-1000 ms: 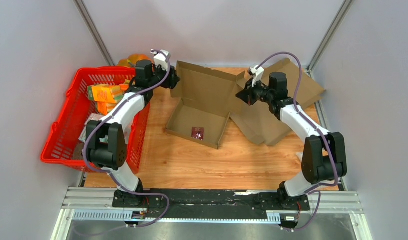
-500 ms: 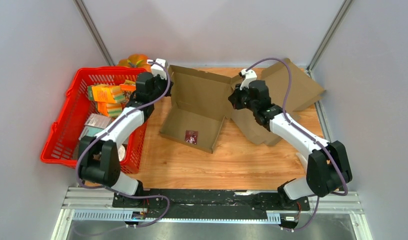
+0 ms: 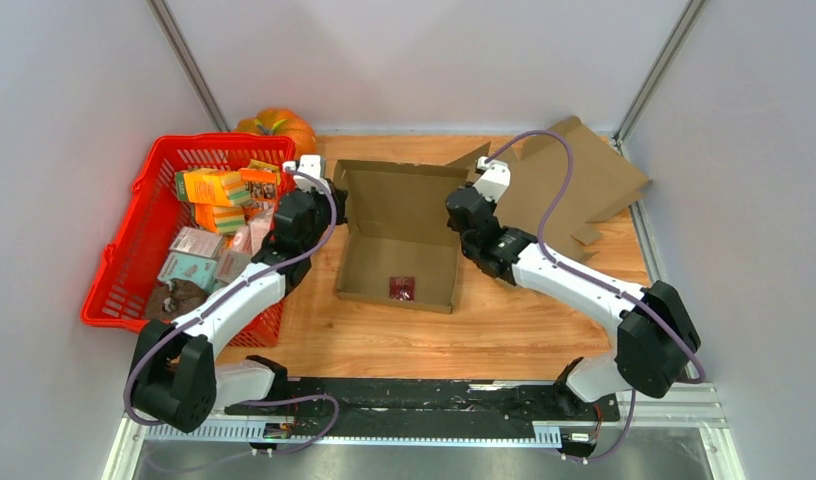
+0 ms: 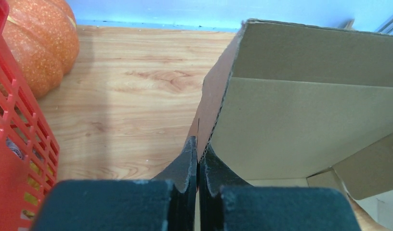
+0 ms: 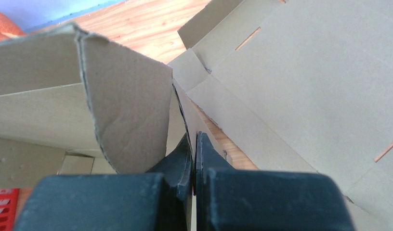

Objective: Fold the paper box

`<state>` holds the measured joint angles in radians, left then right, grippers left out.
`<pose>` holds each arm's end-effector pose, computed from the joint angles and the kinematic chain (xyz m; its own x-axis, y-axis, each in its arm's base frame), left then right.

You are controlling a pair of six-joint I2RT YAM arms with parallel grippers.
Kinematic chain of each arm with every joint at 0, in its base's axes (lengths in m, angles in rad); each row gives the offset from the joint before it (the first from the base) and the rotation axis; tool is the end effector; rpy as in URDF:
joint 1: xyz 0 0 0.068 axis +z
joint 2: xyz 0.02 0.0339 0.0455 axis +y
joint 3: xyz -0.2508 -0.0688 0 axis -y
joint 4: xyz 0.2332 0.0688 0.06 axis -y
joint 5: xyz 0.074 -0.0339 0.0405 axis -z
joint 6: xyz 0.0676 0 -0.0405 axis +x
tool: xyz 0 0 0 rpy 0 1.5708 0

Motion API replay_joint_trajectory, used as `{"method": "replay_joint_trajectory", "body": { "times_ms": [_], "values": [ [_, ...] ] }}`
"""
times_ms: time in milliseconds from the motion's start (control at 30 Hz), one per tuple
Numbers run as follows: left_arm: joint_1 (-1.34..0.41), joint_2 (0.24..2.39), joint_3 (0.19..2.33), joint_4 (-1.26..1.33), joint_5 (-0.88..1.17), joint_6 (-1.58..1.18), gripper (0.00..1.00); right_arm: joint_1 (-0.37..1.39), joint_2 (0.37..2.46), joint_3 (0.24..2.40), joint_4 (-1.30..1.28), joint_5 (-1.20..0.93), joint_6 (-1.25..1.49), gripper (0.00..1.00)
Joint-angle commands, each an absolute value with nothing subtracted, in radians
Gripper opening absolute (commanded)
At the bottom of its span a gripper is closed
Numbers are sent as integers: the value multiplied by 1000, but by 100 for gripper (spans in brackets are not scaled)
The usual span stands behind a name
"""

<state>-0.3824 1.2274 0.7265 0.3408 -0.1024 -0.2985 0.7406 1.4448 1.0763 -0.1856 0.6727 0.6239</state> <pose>0.2887 -0.1087 0.2678 -0.2230 -0.2256 -0.9483 0.2218 0.9356 -0.2748 0.2761 0.1953 0.2675 -0.3950 0.2580 -0.8817 0.1160 0.9661 0.2307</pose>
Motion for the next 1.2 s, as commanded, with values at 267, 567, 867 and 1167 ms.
{"method": "replay_joint_trajectory", "body": {
  "times_ms": [267,567,867,1167],
  "values": [
    [-466,1042,441,525,-120,-416,0,906,1353,726,443,913,450,1],
    [-558,988,269,598,-169,-514,0,1051,1321,529,575,1018,383,13],
    [-592,969,229,578,-230,-494,0,1086,1047,604,-423,724,815,98],
    [-594,974,229,580,-225,-489,0,1152,562,769,-802,406,753,100]
  ]
}}
